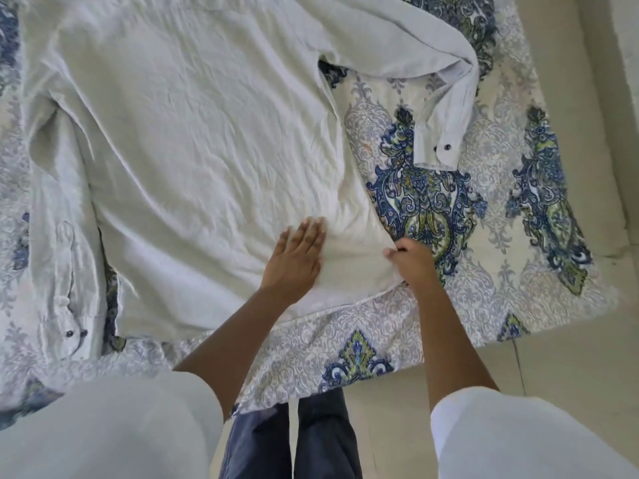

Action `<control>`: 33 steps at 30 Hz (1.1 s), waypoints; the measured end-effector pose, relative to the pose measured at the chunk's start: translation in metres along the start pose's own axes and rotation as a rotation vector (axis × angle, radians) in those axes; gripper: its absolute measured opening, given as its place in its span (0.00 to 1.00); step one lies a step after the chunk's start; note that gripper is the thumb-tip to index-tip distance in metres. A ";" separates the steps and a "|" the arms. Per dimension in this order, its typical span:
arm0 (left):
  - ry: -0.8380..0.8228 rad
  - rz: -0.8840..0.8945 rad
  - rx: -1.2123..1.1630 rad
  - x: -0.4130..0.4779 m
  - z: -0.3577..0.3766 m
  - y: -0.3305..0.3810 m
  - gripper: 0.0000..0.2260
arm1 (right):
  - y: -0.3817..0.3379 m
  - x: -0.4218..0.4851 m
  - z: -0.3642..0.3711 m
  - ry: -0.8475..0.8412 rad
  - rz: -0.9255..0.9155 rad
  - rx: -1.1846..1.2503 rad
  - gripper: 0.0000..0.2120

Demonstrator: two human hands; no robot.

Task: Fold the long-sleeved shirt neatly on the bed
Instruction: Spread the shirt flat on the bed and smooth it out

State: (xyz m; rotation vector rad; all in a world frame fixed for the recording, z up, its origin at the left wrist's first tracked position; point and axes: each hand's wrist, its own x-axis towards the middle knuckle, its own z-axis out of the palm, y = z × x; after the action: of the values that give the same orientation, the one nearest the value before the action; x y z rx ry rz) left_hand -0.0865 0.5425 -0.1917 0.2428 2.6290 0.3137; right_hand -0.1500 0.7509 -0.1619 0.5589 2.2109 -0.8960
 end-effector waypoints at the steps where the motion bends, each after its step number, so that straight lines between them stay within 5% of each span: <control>1: -0.016 0.000 0.020 -0.008 0.001 -0.001 0.32 | 0.002 -0.003 0.001 0.024 0.000 -0.033 0.06; 7: -0.066 -0.104 -0.066 -0.029 -0.018 -0.007 0.24 | -0.022 -0.036 0.034 0.362 -0.210 -0.533 0.20; 15: 0.601 -0.633 -0.402 -0.116 -0.003 -0.066 0.14 | -0.051 -0.081 0.134 -0.169 -0.522 -0.351 0.14; 20: 0.604 -0.703 -0.375 -0.162 0.006 -0.105 0.11 | -0.075 -0.098 0.173 -0.238 -0.631 -0.422 0.17; 25: 0.616 -0.994 -0.326 -0.183 0.004 -0.149 0.15 | -0.103 -0.110 0.212 -0.211 -0.816 -0.517 0.14; 30: 0.507 -1.447 -0.668 -0.196 -0.005 -0.200 0.25 | -0.134 -0.115 0.252 -0.326 -0.894 -0.586 0.19; 33: 0.340 -1.535 -0.743 -0.209 -0.003 -0.226 0.28 | -0.150 -0.113 0.268 -0.376 -0.895 -0.627 0.22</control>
State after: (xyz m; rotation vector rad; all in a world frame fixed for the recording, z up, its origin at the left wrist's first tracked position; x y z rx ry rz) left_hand 0.0675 0.2788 -0.1570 -2.0066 1.9828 0.7004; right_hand -0.0480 0.4394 -0.1571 -0.8824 2.1821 -0.5648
